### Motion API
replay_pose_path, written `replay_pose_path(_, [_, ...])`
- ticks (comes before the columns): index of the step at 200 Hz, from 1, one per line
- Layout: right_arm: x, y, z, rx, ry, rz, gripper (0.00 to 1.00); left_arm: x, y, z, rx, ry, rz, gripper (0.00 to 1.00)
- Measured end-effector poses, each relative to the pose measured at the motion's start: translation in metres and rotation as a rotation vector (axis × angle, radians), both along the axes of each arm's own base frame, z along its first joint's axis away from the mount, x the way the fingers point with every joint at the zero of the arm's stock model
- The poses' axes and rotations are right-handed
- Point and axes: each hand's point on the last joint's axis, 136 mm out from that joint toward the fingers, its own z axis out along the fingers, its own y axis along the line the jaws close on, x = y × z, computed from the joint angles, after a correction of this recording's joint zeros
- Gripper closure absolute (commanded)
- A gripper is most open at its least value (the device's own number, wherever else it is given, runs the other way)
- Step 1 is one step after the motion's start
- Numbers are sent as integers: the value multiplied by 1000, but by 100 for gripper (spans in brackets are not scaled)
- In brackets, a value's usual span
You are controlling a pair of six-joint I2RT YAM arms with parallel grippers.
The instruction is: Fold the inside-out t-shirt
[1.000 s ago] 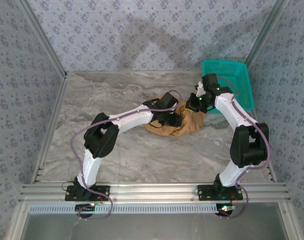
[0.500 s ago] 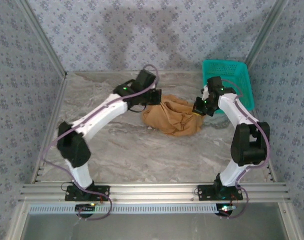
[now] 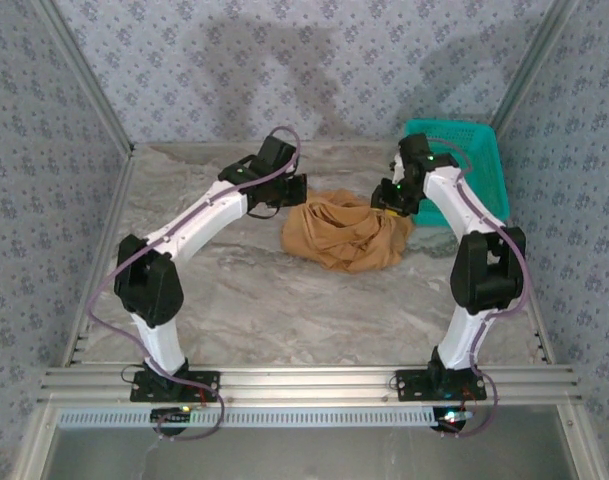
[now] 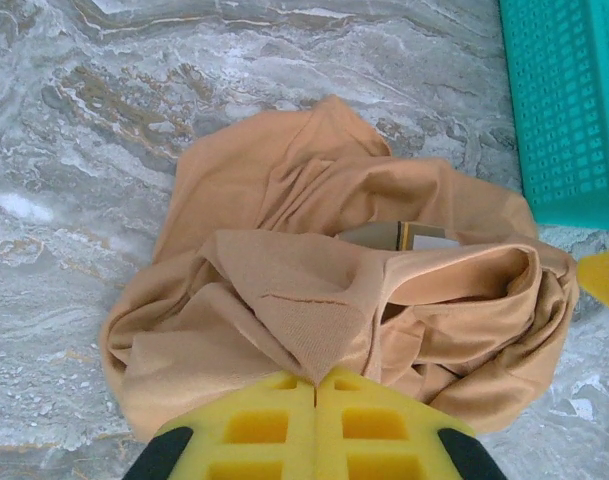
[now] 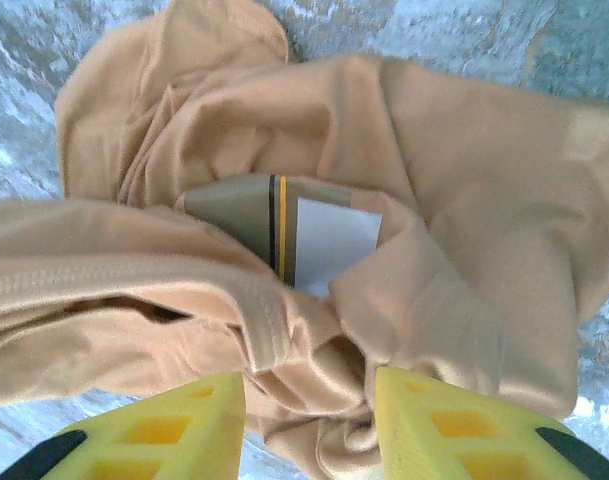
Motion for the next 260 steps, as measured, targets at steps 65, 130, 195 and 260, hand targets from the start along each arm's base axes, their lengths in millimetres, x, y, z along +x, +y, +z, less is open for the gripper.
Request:
replay_pose_path(65, [-98, 46, -42, -87, 95, 149, 50, 2, 0, 7, -20, 5, -7, 100])
replay_pose_path(130, [-92, 4, -108, -173, 206, 43, 100, 25, 31, 56, -55, -36, 38, 100])
replay_pose_path(195, [-74, -27, -35, -115, 2, -63, 100, 48, 115, 156, -140, -210, 186, 100])
replay_pose_path(260, [-73, -18, 106, 40, -302, -80, 100, 13, 110, 213, -261, -300, 127, 100])
